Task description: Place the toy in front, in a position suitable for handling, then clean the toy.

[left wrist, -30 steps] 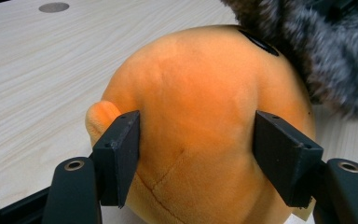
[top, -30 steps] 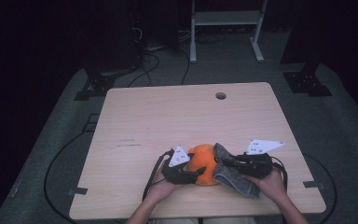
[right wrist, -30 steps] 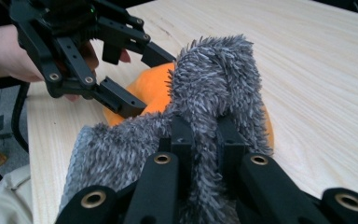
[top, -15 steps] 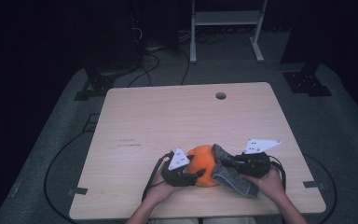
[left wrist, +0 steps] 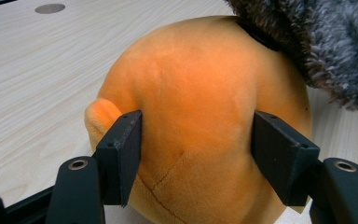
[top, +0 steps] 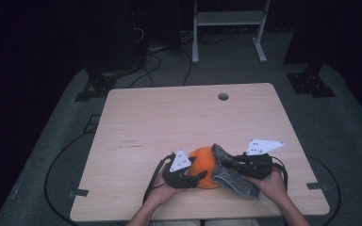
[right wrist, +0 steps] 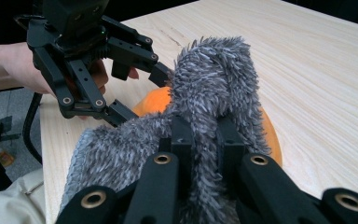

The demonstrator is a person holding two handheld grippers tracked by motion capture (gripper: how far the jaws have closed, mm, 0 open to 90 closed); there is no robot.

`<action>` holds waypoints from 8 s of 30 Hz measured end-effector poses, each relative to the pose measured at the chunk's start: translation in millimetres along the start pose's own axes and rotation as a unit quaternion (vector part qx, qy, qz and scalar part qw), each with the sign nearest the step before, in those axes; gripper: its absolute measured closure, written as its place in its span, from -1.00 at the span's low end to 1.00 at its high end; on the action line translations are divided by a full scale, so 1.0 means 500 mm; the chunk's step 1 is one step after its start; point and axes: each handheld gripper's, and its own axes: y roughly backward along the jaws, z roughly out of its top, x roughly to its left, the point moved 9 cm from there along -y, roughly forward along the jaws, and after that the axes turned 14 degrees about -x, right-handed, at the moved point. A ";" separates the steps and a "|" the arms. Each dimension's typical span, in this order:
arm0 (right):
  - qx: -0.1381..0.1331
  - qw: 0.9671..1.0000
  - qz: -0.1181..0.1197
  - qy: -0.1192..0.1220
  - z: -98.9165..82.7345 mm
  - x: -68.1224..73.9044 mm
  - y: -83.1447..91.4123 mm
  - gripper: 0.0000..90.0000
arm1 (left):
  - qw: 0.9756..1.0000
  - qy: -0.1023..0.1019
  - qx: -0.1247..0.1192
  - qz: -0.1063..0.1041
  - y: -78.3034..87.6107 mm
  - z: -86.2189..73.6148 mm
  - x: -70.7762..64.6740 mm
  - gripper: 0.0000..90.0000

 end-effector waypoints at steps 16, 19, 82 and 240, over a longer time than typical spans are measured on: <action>-0.001 1.000 0.009 0.005 0.008 0.010 -0.005 0.79 | 1.000 0.001 -0.004 -0.002 0.001 -0.001 -0.001 -0.22; -0.001 1.000 0.007 0.001 0.009 0.005 -0.007 0.80 | 1.000 -0.002 -0.001 -0.002 0.002 -0.002 -0.001 -0.22; 0.030 0.998 -0.032 -0.032 -0.058 -0.065 0.041 0.80 | 0.999 -0.032 -0.035 -0.007 -0.004 0.024 -0.023 -0.06; 0.038 0.999 -0.003 -0.024 -0.074 -0.028 -0.037 0.80 | 0.999 0.033 -0.031 0.025 0.033 0.046 0.070 -0.62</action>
